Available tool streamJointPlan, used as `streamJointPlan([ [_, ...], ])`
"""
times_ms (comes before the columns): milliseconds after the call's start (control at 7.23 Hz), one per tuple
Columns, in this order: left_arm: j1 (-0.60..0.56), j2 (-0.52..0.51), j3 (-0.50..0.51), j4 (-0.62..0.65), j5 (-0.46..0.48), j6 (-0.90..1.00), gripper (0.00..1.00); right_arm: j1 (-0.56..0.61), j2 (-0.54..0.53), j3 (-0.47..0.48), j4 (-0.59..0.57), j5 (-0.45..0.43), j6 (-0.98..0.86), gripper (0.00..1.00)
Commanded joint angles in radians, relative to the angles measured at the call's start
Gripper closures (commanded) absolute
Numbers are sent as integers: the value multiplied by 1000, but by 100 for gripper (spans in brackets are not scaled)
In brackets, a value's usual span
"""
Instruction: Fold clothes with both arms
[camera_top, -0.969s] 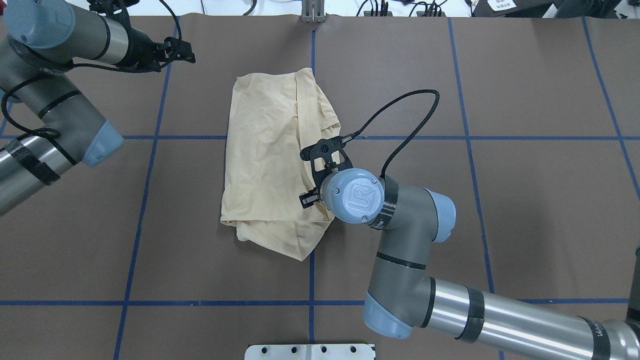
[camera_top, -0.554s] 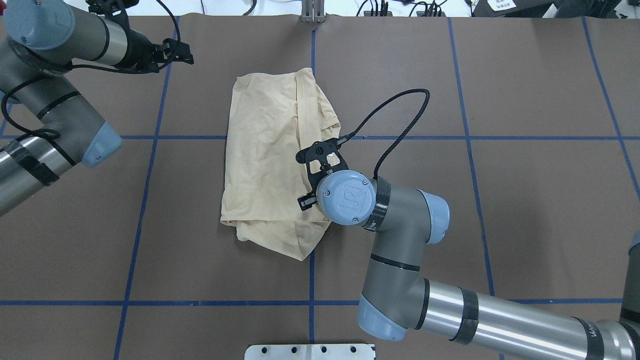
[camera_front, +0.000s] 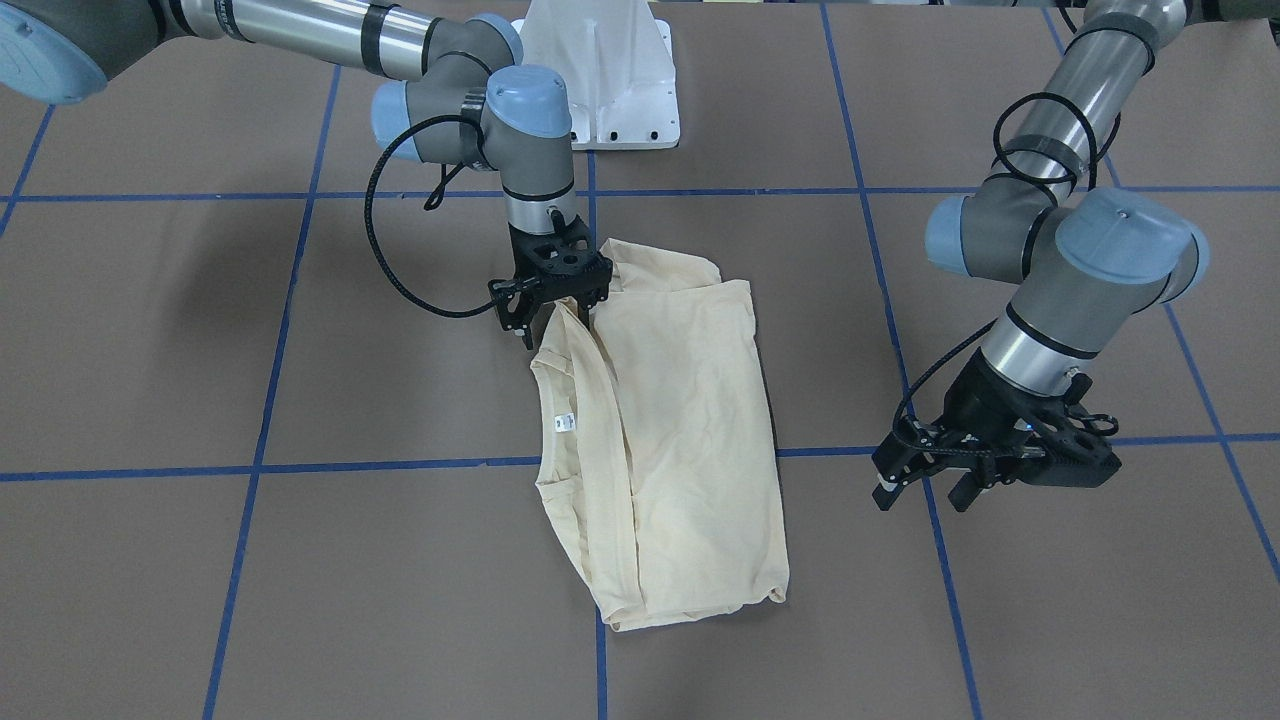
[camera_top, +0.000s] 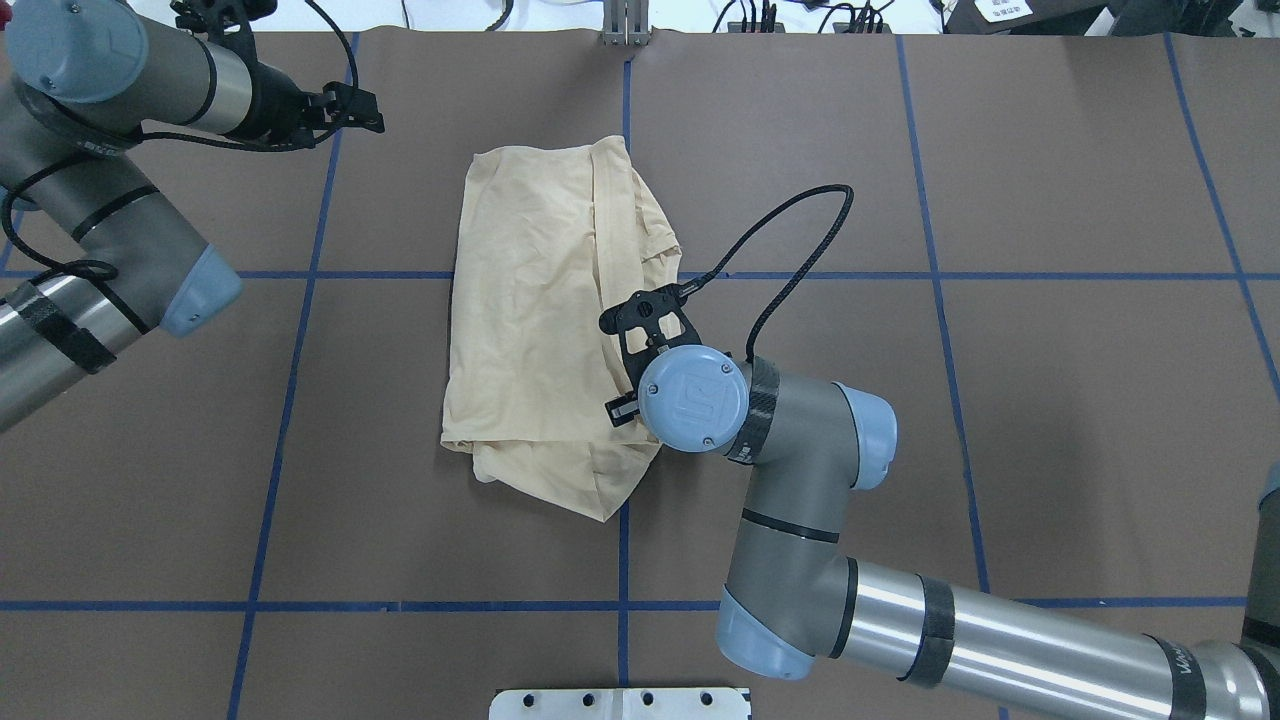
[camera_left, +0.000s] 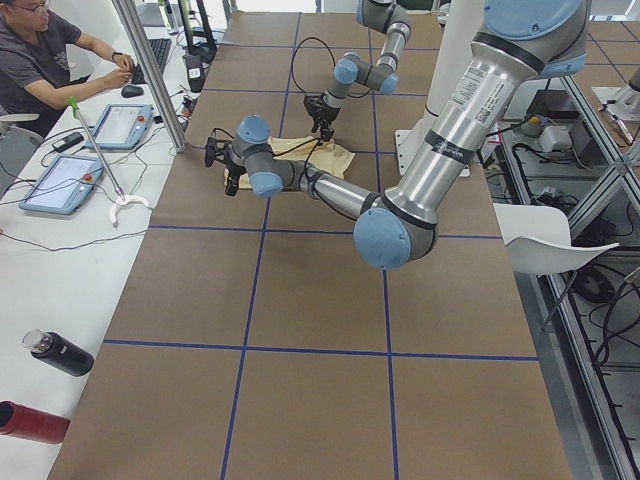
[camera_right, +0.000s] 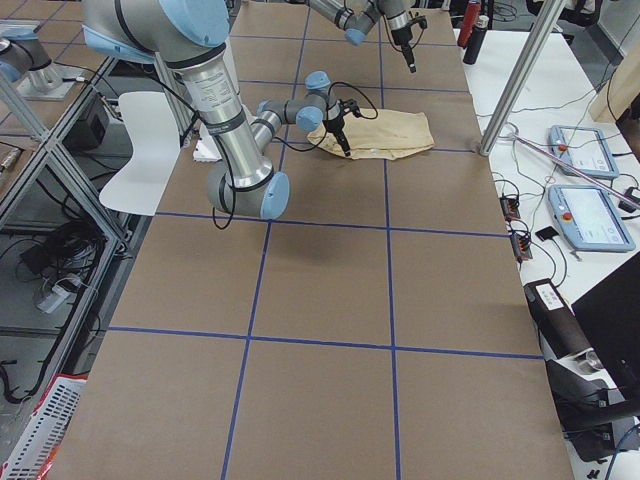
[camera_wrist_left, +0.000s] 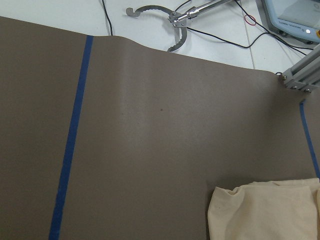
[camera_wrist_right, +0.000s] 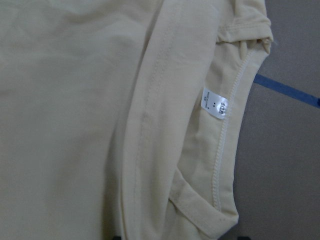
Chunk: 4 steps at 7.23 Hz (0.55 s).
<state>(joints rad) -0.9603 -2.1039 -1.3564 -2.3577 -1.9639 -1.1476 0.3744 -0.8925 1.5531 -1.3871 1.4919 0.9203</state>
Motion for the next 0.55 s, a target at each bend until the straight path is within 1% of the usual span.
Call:
streamJointPlan([
  [0, 0, -1, -1, 0, -1, 0, 0, 1, -5, -1, -13, 2, -1, 22],
  [277, 2, -2, -1, 0, -1, 0, 0, 17, -16, 11, -43, 5, -9, 22],
  [415, 2, -4, -1, 0, -1, 0, 0, 41, -41, 34, -43, 27, -11, 23],
])
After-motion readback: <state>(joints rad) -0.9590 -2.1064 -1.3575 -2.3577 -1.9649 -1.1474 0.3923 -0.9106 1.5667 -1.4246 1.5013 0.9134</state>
